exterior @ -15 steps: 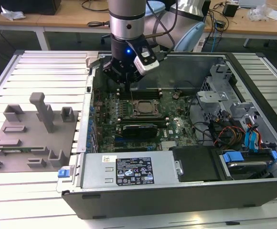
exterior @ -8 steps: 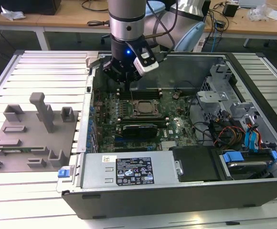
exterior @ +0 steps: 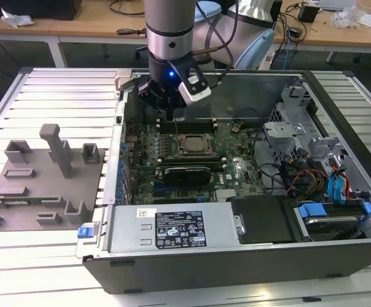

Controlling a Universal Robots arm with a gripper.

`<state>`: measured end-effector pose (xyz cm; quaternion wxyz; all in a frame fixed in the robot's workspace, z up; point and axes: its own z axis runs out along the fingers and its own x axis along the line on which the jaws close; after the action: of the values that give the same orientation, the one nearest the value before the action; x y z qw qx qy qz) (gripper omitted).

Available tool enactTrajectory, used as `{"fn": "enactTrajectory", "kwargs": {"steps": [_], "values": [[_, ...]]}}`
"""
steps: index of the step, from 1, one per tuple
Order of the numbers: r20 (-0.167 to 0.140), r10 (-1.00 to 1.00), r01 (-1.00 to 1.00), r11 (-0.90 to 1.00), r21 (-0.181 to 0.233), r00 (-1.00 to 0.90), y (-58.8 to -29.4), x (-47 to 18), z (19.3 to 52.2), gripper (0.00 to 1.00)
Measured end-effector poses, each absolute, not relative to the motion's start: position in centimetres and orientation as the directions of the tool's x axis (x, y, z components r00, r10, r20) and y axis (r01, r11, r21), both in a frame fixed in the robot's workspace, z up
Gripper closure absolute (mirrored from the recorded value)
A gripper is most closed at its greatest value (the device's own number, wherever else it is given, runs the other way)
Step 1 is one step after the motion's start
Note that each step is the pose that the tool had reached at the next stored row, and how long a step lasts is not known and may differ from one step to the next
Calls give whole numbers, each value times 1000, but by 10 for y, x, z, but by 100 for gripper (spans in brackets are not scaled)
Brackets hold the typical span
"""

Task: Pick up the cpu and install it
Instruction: 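Install the first cpu locking lever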

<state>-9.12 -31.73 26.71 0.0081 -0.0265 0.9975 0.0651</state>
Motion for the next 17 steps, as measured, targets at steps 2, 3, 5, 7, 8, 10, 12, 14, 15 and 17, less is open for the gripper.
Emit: {"fn": "enactTrajectory", "kwargs": {"steps": [2, 3, 5, 7, 8, 10, 12, 14, 15, 17], "values": [[-20, -52, -54, 989, 139, -998, -316, -91, 265, 89], [-20, -52, -54, 988, 144, -998, -316, -91, 265, 89], [-21, -51, -54, 985, 163, -998, -316, -91, 264, 89], [-22, -51, -54, 983, 176, -998, -316, -92, 263, 89], [-22, -51, -54, 982, 183, -998, -316, -92, 263, 89], [-23, -50, -54, 979, 199, -998, -315, -92, 262, 89], [-24, -50, -54, 976, 211, -998, -315, -92, 261, 89], [-24, -50, -54, 976, 213, -998, -315, -91, 260, 89], [-24, -50, -54, 976, 213, -998, -315, -91, 259, 89], [-24, -50, -54, 976, 213, -998, -316, -88, 259, 89]]}}
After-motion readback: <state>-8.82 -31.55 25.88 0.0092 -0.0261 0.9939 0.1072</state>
